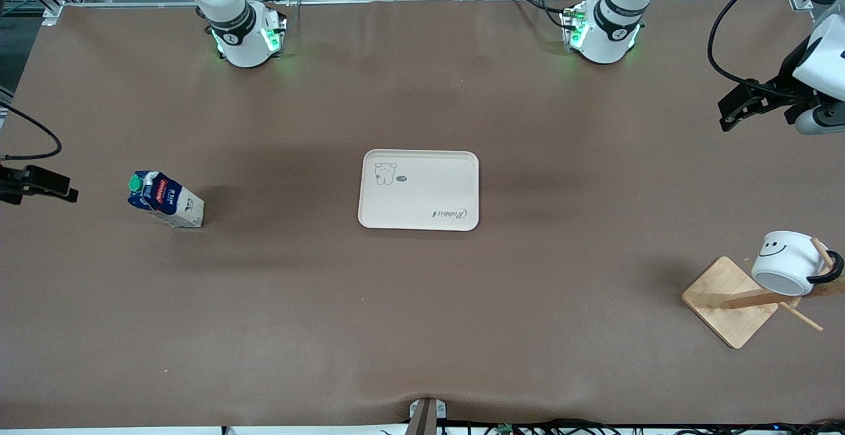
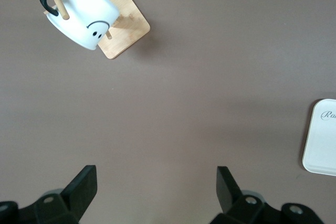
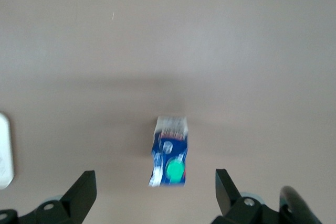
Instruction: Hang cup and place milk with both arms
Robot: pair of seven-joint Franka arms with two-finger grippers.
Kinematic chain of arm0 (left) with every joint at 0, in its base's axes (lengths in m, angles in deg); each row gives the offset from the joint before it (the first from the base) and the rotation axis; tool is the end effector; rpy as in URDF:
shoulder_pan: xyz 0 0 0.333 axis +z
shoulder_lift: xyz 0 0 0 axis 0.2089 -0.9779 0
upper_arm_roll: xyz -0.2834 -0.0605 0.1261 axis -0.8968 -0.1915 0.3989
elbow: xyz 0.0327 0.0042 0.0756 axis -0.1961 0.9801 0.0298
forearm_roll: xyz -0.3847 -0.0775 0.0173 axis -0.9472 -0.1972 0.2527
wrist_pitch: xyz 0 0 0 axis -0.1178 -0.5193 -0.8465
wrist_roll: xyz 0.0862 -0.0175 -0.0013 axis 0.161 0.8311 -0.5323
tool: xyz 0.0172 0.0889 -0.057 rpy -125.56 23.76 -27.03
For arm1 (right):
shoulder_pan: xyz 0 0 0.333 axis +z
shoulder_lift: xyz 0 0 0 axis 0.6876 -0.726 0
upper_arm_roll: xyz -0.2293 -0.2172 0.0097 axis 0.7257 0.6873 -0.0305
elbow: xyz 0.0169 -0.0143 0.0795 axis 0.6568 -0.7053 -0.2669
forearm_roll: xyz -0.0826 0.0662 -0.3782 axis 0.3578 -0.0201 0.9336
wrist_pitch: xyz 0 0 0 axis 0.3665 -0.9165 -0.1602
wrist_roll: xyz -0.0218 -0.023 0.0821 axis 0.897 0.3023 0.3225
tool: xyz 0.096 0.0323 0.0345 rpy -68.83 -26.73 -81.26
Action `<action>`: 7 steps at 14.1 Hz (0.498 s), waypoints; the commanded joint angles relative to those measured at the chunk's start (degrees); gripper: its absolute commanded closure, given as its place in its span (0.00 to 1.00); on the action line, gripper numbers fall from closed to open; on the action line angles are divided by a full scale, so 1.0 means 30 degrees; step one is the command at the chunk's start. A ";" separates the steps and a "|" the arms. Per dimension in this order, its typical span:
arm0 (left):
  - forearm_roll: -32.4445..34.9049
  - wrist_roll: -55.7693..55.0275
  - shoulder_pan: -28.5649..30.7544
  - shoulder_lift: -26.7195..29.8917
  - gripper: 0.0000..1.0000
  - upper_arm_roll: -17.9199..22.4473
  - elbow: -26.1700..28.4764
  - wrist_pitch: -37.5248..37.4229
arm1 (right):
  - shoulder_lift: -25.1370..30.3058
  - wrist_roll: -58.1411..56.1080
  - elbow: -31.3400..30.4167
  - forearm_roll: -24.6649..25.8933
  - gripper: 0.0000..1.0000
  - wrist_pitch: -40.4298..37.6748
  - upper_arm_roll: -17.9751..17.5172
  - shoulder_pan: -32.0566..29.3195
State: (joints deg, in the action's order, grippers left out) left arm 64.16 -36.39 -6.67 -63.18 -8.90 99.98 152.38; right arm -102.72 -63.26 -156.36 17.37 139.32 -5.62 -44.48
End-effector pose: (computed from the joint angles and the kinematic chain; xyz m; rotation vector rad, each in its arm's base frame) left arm 0.5338 -0.0442 0.6456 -3.0470 -0.0986 -0.0534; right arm 0.6153 -0.0966 0.5644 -3.0885 -0.0172 0.1452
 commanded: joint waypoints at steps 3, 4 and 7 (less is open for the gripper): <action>-0.0458 0.0283 -0.0214 -0.0342 0.00 -0.0016 -0.0953 -0.0430 | -0.0359 0.0013 0.1072 -0.0736 0.00 -0.1752 -0.0271 -0.0915; -0.0459 0.0312 -0.0214 -0.0342 0.00 -0.0045 -0.0953 -0.0430 | -0.0392 0.0014 0.1718 -0.0558 0.00 -0.1897 -0.0242 -0.0913; -0.0430 0.0313 -0.0302 -0.0371 0.00 -0.0103 -0.0953 -0.0401 | 0.0859 -0.0045 0.1581 -0.0235 0.00 -0.2653 -0.0359 -0.0360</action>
State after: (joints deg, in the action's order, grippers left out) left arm 63.72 -36.33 -7.33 -63.41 -9.11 98.88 152.35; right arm -102.62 -63.38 -152.54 15.67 134.24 -6.12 -46.49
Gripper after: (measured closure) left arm 0.000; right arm 0.000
